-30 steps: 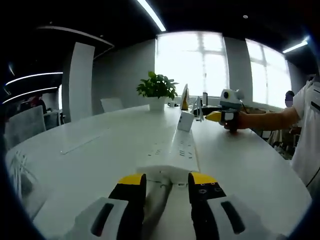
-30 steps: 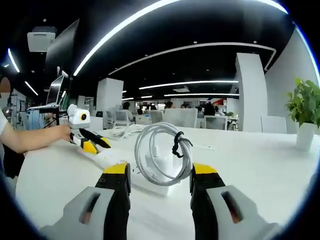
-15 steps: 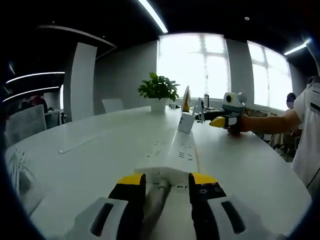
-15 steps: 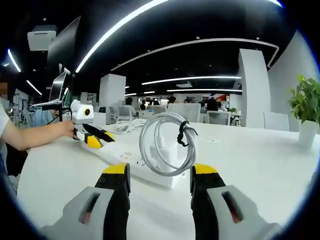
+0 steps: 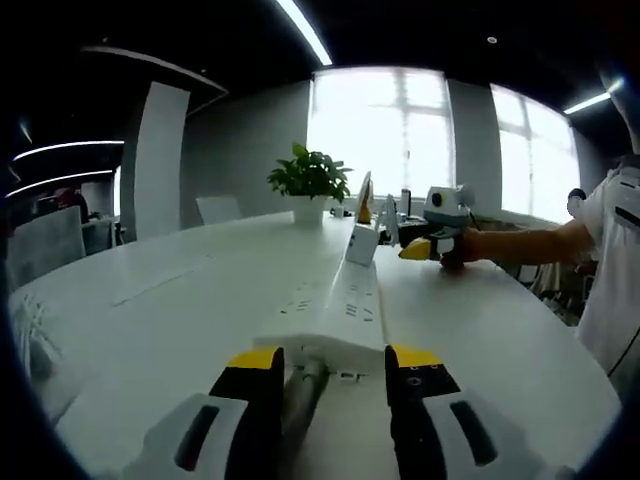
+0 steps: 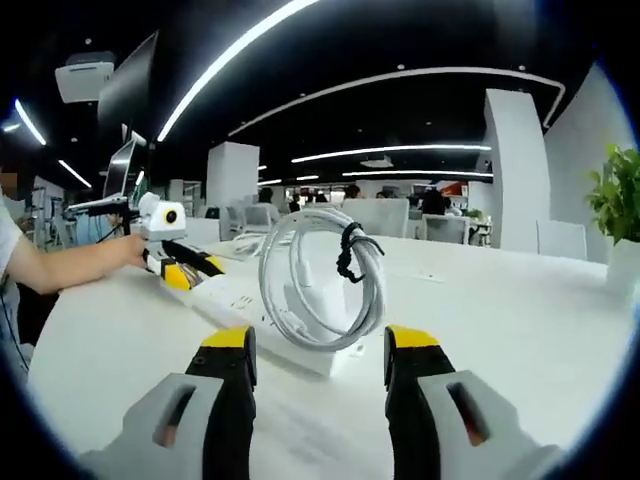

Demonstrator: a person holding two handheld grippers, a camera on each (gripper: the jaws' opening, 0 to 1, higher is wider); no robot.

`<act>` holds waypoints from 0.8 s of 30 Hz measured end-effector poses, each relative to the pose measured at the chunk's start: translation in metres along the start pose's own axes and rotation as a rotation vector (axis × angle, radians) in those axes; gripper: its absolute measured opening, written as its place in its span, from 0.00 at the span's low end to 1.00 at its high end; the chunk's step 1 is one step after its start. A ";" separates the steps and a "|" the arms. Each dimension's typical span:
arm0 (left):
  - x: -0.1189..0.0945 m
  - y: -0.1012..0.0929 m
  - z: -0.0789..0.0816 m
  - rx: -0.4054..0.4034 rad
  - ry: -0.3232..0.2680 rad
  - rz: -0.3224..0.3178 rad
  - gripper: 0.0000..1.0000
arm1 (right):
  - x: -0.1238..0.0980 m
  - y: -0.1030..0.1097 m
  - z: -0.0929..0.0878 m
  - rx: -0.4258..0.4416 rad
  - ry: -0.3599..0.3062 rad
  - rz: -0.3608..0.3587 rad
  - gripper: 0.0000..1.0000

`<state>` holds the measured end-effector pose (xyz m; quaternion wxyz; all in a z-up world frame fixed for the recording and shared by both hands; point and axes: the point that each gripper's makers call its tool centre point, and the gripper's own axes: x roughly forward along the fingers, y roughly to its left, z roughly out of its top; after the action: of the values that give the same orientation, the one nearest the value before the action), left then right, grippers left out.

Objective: Straighten the power strip on the desk, plug the charger into it

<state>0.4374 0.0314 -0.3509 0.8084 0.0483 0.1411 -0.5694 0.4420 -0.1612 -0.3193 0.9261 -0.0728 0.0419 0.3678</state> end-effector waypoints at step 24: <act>0.009 0.011 -0.007 0.053 0.029 0.062 0.60 | 0.052 0.002 -0.012 0.015 0.050 0.262 0.62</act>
<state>0.4494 0.0290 -0.3606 0.8219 0.0822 0.1361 -0.5469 0.4777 -0.1267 -0.3383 0.8694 -0.0687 0.0768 0.4833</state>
